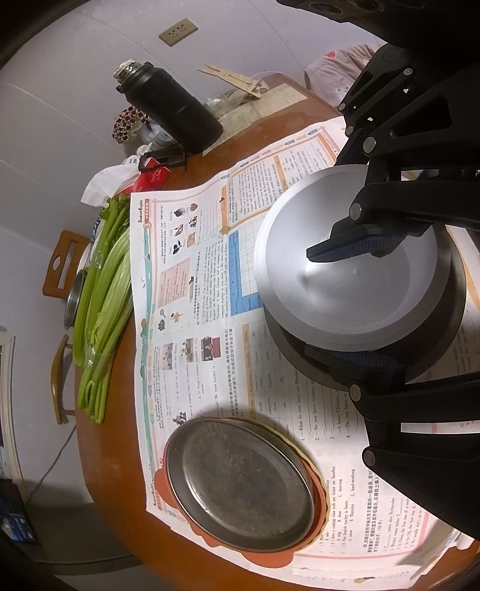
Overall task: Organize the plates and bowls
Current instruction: 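Open the left tool to release the small bowl into the stack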
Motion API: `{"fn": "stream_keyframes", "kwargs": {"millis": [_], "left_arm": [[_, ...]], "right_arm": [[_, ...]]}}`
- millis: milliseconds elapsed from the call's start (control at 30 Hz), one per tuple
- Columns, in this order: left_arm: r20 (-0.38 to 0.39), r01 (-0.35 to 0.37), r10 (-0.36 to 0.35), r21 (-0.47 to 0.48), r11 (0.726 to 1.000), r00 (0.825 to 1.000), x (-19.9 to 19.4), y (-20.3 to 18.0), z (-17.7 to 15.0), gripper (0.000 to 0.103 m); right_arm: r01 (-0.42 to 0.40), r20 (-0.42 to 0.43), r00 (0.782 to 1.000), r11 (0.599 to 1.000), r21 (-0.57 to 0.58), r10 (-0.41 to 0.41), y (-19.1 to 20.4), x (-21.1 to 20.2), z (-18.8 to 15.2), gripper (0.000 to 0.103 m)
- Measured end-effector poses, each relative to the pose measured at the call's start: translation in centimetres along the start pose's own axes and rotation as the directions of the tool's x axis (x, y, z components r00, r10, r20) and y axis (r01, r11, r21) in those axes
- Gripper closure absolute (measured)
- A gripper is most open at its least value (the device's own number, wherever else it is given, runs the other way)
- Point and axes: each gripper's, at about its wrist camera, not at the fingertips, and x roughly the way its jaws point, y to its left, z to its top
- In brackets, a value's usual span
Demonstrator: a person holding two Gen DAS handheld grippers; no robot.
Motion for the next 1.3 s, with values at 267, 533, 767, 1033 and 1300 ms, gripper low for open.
{"fn": "stream_keyframes", "kwargs": {"millis": [267, 533, 767, 1033, 1300], "left_arm": [[-0.002, -0.001, 0.001, -0.006, 1.0, 1.0, 0.05, 0.38, 0.21, 0.057], [0.007, 0.002, -0.001, -0.007, 1.0, 1.0, -0.1, 0.39, 0.37, 0.057], [0.016, 0.004, -0.003, -0.01, 1.0, 1.0, -0.4, 0.4, 0.57, 0.057], [0.006, 0.002, -0.002, -0.014, 1.0, 1.0, -0.04, 0.61, 0.57, 0.057], [0.031, 0.005, -0.005, -0.011, 1.0, 0.999, -0.84, 0.58, 0.69, 0.057]], "right_arm": [[0.017, 0.006, 1.0, 1.0, -0.009, -0.017, 0.07, -0.01, 0.06, 0.054], [0.028, 0.027, 0.999, 0.999, -0.025, -0.027, 0.18, -0.26, 0.34, 0.053], [0.034, 0.04, 0.999, 0.999, -0.034, -0.033, 0.36, -0.5, 0.62, 0.053], [0.054, 0.029, 0.998, 0.998, -0.03, -0.053, 0.03, 0.03, 0.75, 0.053], [0.058, 0.057, 0.997, 0.998, -0.03, -0.056, -0.14, -0.75, 0.96, 0.053]]}}
